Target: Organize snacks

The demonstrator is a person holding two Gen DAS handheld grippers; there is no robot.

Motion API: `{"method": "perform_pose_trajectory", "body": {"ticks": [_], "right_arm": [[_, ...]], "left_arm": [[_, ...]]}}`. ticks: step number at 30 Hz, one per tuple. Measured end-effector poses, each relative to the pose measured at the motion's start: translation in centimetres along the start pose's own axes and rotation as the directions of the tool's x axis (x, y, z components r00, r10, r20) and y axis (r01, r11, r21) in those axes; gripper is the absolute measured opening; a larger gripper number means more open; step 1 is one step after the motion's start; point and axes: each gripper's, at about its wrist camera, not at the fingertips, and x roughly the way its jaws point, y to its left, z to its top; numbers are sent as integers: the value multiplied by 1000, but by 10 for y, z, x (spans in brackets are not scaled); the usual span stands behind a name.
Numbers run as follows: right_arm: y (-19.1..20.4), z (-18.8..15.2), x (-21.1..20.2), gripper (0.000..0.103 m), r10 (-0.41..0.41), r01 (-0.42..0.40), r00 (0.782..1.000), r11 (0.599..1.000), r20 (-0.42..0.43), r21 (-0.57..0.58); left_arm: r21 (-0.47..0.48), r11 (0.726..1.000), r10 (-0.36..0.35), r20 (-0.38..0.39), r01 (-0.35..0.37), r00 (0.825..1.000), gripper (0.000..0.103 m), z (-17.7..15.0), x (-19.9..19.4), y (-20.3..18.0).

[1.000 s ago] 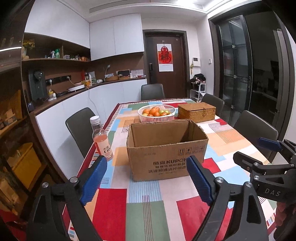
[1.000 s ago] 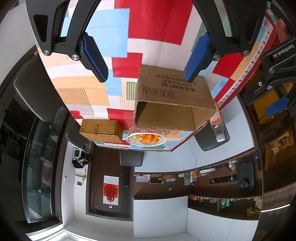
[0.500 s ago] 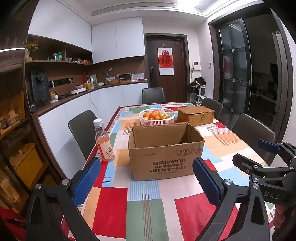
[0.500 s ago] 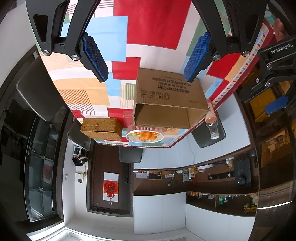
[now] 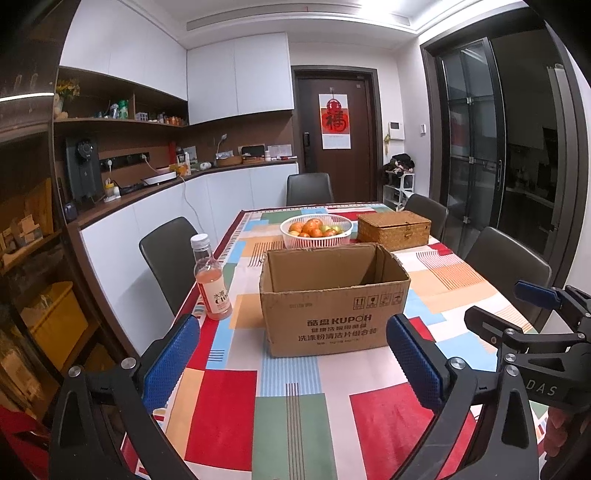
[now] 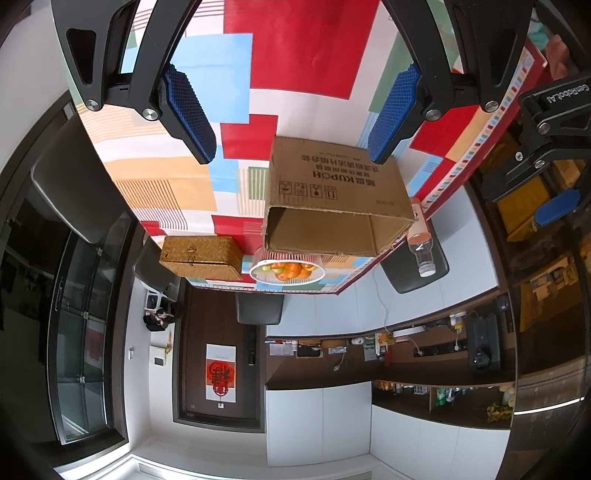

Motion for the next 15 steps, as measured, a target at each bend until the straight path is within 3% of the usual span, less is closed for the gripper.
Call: {"method": "perform_pose_trajectory", "body": {"ticks": [15], "right_arm": [[1,-2,2,85,0,0,1000,1000,-10,0]], "left_arm": [[-3,1000,0,-4,0,1000,103,-2,1,0]]}}
